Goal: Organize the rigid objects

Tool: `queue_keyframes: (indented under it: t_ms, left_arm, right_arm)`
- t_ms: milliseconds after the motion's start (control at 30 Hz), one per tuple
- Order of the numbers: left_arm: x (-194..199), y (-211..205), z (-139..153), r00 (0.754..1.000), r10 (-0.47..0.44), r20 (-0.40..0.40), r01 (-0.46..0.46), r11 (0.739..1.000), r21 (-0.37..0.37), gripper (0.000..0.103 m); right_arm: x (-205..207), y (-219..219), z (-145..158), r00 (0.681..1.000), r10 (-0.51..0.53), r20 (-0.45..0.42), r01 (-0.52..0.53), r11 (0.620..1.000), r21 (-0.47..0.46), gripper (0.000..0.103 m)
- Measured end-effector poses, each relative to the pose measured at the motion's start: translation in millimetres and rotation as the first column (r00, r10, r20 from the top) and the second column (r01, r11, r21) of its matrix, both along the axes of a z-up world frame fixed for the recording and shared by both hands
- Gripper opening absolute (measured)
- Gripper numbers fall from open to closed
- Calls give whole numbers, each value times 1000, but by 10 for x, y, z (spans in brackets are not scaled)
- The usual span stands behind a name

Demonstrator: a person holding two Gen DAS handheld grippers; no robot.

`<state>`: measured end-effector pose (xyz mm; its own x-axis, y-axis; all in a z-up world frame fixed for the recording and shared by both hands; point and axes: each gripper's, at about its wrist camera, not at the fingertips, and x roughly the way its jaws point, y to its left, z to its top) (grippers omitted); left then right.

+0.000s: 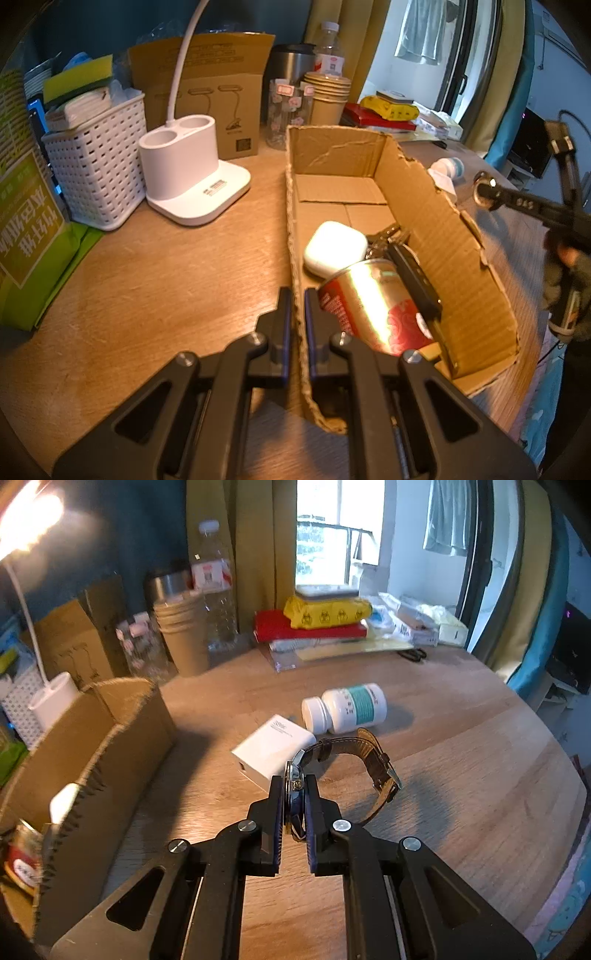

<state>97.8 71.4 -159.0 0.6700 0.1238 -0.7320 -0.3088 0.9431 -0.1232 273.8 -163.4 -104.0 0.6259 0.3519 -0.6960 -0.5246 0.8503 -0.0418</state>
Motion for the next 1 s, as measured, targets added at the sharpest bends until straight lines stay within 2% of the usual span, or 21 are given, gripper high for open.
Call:
queue_keyframes:
  t_ms: [533,1000]
  left_arm:
    - [-6,2,6,1000,0,4,0,1000,-1,9]
    - [-7,2,5,1000,1,4,-1,1000,-2,9]
  right_arm:
    - [-530,172,581,992,95,81,-102,991,90,11]
    - [-778,589,691,972,210,109,-220,972,87,11]
